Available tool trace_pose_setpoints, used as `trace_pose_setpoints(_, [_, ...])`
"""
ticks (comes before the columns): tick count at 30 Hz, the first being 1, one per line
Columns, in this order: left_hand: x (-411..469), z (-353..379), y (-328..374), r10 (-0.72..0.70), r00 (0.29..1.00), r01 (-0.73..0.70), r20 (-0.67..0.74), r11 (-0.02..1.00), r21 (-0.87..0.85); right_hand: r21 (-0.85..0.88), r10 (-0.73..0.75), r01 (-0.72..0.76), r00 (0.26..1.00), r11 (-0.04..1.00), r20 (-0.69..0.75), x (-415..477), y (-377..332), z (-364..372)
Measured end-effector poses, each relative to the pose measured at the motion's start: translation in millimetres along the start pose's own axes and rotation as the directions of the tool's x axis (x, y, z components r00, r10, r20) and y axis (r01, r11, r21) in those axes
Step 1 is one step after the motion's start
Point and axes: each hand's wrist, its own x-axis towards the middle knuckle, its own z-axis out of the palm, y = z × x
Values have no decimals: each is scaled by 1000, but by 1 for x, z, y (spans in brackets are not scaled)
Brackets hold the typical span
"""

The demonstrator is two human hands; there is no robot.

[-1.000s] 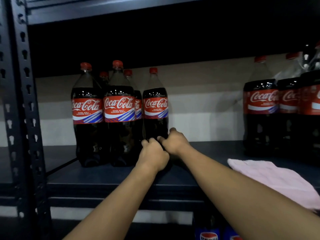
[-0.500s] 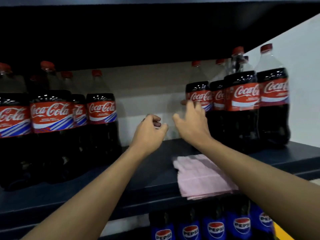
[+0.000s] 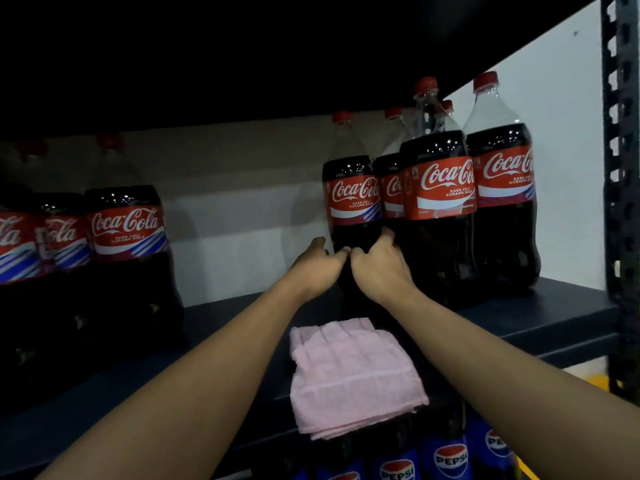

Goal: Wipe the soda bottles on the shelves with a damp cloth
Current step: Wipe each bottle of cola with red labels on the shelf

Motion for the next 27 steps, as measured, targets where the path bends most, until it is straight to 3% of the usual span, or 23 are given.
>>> trace_pose_setpoints(9, [-4,-13,-16,-13,999,10,-37,996,-90,-66,-62,64,998,996,29,-1,-1,-3])
trace_pose_setpoints(20, [-74,-92,-54,-29,987,23,-160,999,-38,-112,-198,260,900,959,389,-30,-61,13])
trace_pose_setpoints(27, [-132,-126,-73,24,977,-65,-210,980,-187,-67,-279,337,863,939,421,-70,-90,24])
